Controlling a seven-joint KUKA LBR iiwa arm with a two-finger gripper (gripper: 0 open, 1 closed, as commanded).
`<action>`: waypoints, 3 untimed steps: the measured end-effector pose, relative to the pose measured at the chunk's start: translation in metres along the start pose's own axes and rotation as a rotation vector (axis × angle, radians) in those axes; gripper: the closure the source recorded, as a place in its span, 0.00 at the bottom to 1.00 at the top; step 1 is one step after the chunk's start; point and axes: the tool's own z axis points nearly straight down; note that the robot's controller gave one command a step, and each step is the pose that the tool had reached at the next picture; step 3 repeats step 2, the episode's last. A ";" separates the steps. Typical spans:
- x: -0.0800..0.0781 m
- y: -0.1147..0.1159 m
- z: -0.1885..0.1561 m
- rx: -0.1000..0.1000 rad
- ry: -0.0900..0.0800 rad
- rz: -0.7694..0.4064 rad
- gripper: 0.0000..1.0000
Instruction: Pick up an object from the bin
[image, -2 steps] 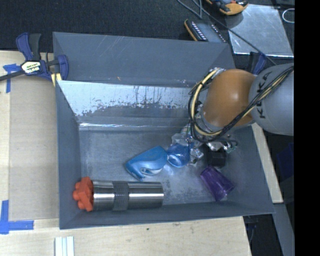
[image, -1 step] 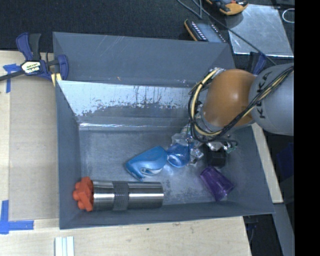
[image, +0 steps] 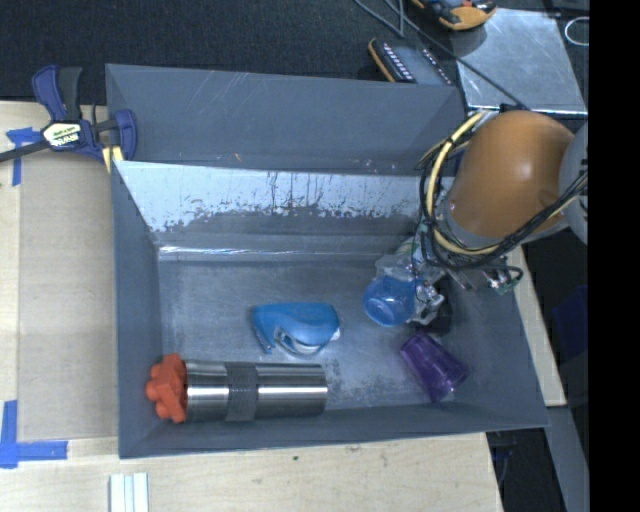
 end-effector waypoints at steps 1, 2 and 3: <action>0.000 0.000 0.000 0.000 0.000 0.000 1.00; 0.016 -0.004 -0.076 -0.002 0.001 0.000 1.00; 0.016 -0.004 -0.076 -0.002 0.001 0.000 1.00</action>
Offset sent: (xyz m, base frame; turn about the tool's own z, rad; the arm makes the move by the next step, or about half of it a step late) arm -0.0160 -0.0164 0.1032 -0.0012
